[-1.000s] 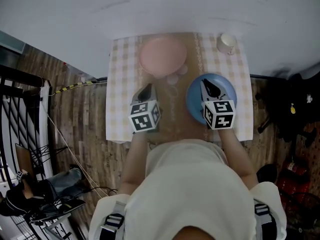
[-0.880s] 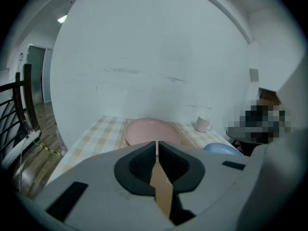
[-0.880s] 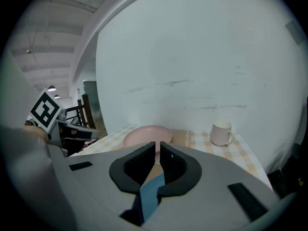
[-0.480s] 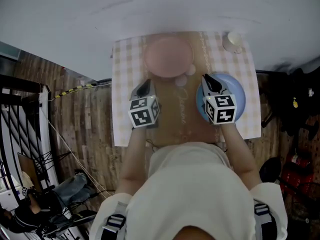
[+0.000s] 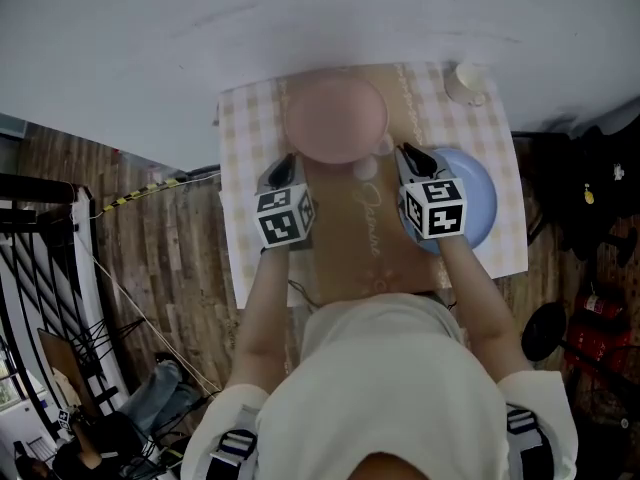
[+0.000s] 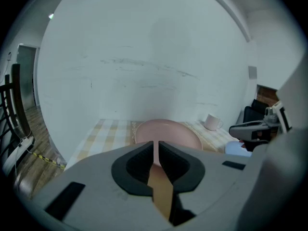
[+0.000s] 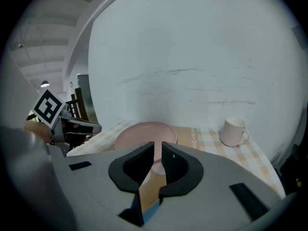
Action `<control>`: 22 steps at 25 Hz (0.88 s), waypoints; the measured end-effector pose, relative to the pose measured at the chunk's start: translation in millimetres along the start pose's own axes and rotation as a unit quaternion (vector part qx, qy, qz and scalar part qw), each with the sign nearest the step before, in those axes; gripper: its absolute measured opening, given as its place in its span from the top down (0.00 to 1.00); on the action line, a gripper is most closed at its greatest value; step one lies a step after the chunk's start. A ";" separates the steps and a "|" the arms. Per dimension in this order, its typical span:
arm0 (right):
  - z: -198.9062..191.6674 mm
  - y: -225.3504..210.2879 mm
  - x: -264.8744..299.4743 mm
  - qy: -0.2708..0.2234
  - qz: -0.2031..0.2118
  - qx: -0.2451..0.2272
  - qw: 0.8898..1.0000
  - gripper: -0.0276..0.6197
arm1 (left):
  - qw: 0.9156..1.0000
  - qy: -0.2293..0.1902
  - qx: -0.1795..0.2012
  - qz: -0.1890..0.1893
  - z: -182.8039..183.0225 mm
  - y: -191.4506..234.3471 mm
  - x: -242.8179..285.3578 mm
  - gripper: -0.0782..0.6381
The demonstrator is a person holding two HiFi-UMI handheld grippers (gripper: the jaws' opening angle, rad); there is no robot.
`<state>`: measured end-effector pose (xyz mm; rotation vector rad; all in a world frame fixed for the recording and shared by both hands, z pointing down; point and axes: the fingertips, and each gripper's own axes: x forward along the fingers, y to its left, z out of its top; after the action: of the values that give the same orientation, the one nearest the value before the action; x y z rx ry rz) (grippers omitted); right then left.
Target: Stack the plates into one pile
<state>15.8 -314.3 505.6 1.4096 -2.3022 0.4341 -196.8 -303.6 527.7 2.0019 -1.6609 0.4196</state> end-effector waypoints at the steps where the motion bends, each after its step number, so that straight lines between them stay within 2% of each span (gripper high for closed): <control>1: 0.6 -0.4 4.2 0.002 -0.001 0.003 1.000 0.90 | 1.000 0.000 0.000 -0.002 1.7 2.1 4.2 0.87; 6: 0.5 -3.4 26.1 0.012 -0.008 0.015 1.000 0.88 | 1.000 0.002 -0.002 -0.008 6.3 14.0 23.8 0.86; 9: 0.4 -6.9 40.2 0.020 -0.015 0.022 0.999 0.86 | 1.000 0.006 -0.004 -0.018 7.4 19.8 36.5 0.75; 22: -13.2 -20.7 95.3 0.066 -0.044 0.040 0.996 0.79 | 0.999 0.045 0.000 -0.014 -1.1 48.3 90.6 0.70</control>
<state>-2.3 -390.8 564.9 1.4684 -2.1302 0.5800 -225.0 -383.6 585.6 1.9747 -1.5756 0.4911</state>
